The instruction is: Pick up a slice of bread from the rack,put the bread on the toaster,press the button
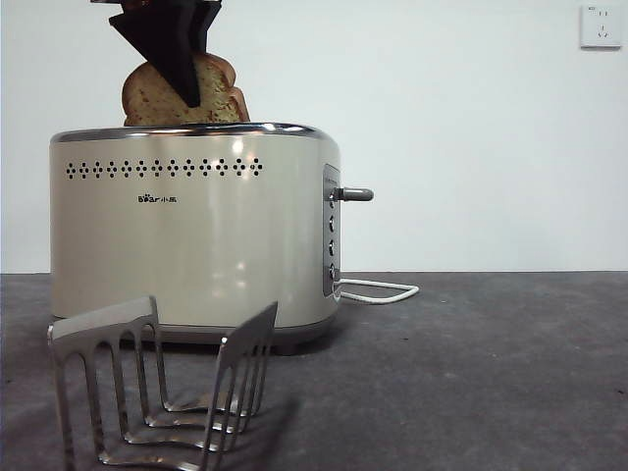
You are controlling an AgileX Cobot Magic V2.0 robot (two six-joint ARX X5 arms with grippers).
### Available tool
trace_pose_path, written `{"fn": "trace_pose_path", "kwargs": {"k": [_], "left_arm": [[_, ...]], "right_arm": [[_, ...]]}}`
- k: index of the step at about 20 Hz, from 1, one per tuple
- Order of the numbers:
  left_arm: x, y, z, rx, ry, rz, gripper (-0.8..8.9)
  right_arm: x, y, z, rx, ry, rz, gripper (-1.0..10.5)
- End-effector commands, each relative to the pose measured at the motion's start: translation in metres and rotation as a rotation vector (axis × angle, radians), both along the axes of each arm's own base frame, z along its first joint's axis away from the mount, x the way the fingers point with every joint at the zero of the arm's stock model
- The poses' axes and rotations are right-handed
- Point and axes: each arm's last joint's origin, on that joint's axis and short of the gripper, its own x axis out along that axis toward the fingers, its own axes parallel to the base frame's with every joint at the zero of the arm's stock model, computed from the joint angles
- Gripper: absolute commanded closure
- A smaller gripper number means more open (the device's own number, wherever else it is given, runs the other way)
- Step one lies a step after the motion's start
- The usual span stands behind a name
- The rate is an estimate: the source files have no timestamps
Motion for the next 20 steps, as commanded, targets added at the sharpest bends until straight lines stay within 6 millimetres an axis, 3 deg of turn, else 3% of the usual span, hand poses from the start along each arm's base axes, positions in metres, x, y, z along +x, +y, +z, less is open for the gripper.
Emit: {"fn": "trace_pose_path", "kwargs": {"k": [1,5,8,11,14,20], "left_arm": [[0.003,0.001,-0.003,-0.009,0.015,0.022,8.14],[0.005,0.001,-0.003,-0.090,0.040,0.094,7.95],[0.007,0.000,-0.001,-0.129,0.031,0.195,6.23],[0.008,0.000,0.000,-0.146,0.017,0.251,3.52],[0.004,0.003,0.006,-0.170,0.009,0.274,3.33],[-0.029,0.021,0.045,-0.261,-0.102,0.272,3.34]], "right_arm": [[-0.001,0.000,0.001,-0.009,-0.001,0.009,9.5],[-0.001,0.000,0.001,-0.009,0.000,0.009,9.5],[-0.001,0.000,0.001,-0.009,0.000,0.009,9.5],[-0.001,0.000,0.000,-0.009,0.004,0.009,9.5],[-0.001,0.000,0.000,-0.008,0.007,0.009,9.5],[-0.001,0.000,0.001,-0.008,-0.002,0.009,9.5]]}}
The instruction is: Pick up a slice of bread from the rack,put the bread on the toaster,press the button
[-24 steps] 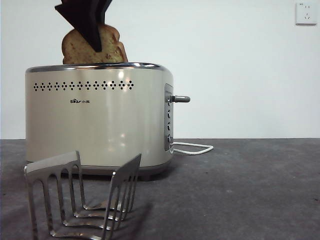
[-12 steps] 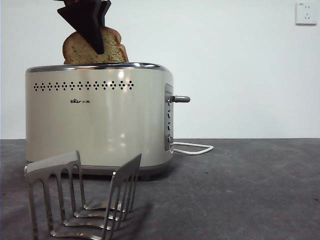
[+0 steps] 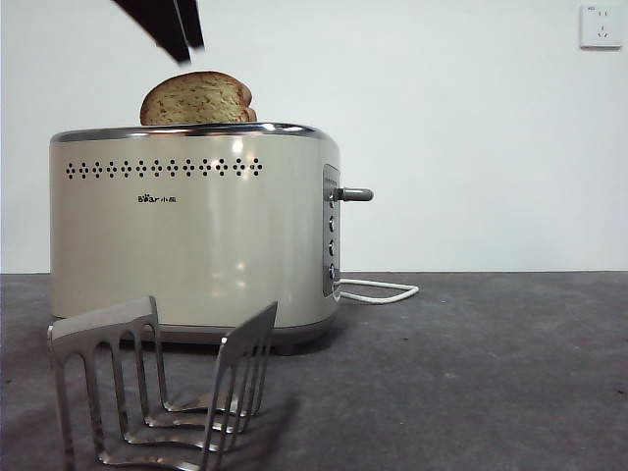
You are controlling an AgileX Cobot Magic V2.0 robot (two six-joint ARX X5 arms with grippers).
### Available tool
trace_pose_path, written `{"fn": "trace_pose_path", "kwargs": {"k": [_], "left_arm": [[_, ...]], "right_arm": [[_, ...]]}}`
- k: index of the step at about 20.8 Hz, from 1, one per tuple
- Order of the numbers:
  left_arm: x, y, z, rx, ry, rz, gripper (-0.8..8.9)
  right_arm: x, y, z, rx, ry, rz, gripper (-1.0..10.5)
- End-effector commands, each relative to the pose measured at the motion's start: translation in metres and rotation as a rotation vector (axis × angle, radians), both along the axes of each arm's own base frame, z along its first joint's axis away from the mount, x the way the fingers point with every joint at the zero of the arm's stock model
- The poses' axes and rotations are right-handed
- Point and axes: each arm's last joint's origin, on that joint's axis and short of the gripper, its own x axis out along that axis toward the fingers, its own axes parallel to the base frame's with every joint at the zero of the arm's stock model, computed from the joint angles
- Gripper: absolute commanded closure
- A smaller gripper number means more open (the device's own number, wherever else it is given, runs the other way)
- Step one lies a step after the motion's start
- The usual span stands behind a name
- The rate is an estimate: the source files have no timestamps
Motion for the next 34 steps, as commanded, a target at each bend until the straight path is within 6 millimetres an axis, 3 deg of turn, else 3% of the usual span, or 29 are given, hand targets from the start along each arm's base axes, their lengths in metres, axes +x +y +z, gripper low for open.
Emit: {"fn": "trace_pose_path", "kwargs": {"k": [1,5,6,10,15,19,28,34], "left_arm": [[-0.017,0.010,0.018,-0.066,-0.051,0.038,3.37],[-0.058,0.029,0.052,-0.251,-0.107,0.152,3.50],[-0.070,0.035,0.059,-0.304,-0.116,0.178,3.94],[-0.115,0.059,0.082,-0.490,-0.136,0.283,8.21],[-0.153,0.081,0.083,-0.656,0.010,0.496,8.22],[-0.161,0.086,0.080,-0.645,0.053,0.532,8.22],[-0.171,0.092,0.082,-0.713,0.063,0.576,8.22],[-0.185,0.099,0.079,-0.752,0.063,0.595,8.22]], "right_arm": [[0.000,0.000,0.002,-0.002,-0.012,0.005,9.5],[0.009,0.000,0.000,0.023,0.009,0.004,9.5],[0.013,0.001,-0.001,0.045,0.018,0.032,9.5],[0.044,0.010,0.000,0.228,-0.013,0.306,9.5],[0.095,0.022,-0.010,0.394,-0.006,0.520,9.5],[0.130,0.049,-0.032,0.423,0.093,0.608,9.5],[0.177,0.092,-0.061,0.570,0.143,0.703,9.5],[0.200,0.103,-0.079,0.608,0.142,0.697,9.5]]}}
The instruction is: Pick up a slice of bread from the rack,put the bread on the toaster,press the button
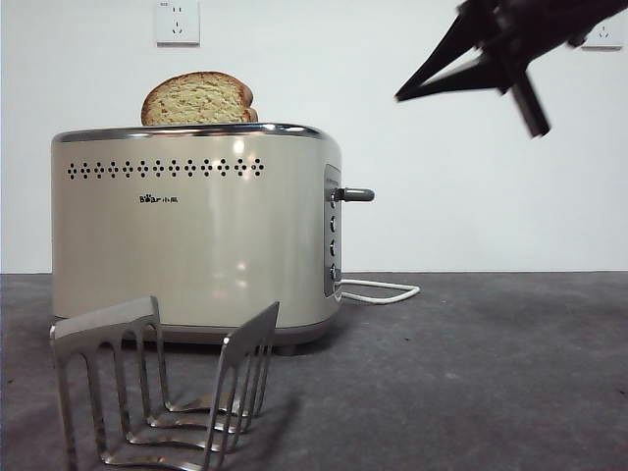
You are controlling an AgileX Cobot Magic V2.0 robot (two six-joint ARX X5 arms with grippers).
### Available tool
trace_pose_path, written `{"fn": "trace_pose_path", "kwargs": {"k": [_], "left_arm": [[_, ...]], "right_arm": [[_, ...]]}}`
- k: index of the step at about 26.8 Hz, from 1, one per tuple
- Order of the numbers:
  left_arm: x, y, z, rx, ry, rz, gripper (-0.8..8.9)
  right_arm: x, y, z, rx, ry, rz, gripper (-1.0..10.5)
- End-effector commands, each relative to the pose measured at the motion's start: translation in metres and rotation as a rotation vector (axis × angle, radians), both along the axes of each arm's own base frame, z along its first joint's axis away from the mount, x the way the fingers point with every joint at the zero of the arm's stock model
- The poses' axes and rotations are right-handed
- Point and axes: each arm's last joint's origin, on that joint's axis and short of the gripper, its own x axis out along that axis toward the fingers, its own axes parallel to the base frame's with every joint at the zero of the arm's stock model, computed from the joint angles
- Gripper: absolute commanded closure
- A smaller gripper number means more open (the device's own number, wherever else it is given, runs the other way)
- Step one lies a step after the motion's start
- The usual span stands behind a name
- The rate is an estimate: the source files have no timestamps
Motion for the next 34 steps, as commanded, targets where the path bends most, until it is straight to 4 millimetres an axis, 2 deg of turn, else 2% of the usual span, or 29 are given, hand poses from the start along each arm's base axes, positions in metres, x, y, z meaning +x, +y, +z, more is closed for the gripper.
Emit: {"fn": "trace_pose_path", "kwargs": {"k": [1,8,14,22,34], "left_arm": [[-0.006,0.003,-0.005,-0.031,0.017,0.018,8.22],[-0.021,0.012,-0.020,-0.053,0.035,0.037,8.22],[-0.027,0.015,-0.025,-0.087,0.052,0.060,8.22],[-0.028,0.016,-0.025,-0.102,0.055,0.070,8.22],[-0.027,0.015,-0.025,-0.104,0.059,0.073,8.22]], "right_arm": [[0.010,0.003,-0.009,0.022,0.028,-0.008,9.5],[0.031,0.009,-0.031,0.047,0.062,-0.023,9.5],[0.041,0.016,-0.052,0.055,0.120,-0.007,9.5],[0.045,0.028,-0.066,0.043,0.140,0.010,9.5],[0.051,0.031,-0.093,-0.010,0.234,-0.027,9.5]]}}
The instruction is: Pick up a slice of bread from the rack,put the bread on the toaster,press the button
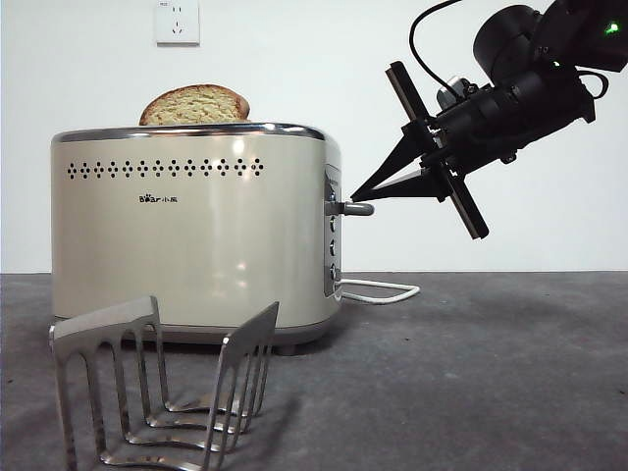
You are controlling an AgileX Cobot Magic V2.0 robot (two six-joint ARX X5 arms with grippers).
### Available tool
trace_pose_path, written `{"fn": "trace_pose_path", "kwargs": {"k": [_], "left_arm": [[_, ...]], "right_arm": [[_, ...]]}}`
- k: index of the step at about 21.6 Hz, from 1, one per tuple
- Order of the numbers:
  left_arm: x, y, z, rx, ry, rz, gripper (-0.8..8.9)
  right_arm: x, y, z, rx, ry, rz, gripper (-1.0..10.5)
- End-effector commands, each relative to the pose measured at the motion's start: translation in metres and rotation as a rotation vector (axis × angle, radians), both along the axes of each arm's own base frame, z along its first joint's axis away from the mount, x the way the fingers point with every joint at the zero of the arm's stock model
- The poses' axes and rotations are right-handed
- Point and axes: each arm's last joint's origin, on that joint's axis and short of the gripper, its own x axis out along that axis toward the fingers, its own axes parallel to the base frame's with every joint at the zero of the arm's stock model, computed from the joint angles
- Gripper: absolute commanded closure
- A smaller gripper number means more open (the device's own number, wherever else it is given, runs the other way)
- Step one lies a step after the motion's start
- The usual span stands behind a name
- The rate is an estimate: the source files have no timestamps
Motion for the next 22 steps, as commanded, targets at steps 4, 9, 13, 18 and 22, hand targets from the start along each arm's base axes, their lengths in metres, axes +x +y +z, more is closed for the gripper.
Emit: {"fn": "trace_pose_path", "kwargs": {"k": [4,9,13,18,22], "left_arm": [[0.000,0.000,-0.001,-0.007,0.005,0.003,8.22],[0.001,-0.001,-0.001,-0.006,0.007,0.003,8.22],[0.001,-0.001,-0.001,-0.005,0.007,0.003,8.22],[0.001,-0.001,-0.001,-0.006,0.007,0.003,8.22],[0.001,-0.001,-0.001,-0.005,0.007,0.003,8.22]], "right_arm": [[0.003,0.002,-0.036,-0.062,0.136,-0.017,9.5],[0.001,0.000,-0.051,-0.146,0.194,-0.034,9.5],[0.001,-0.001,-0.061,-0.164,0.232,-0.036,9.5],[0.000,-0.001,-0.066,-0.179,0.252,-0.042,9.5],[-0.002,-0.002,-0.068,-0.210,0.278,-0.058,9.5]]}}
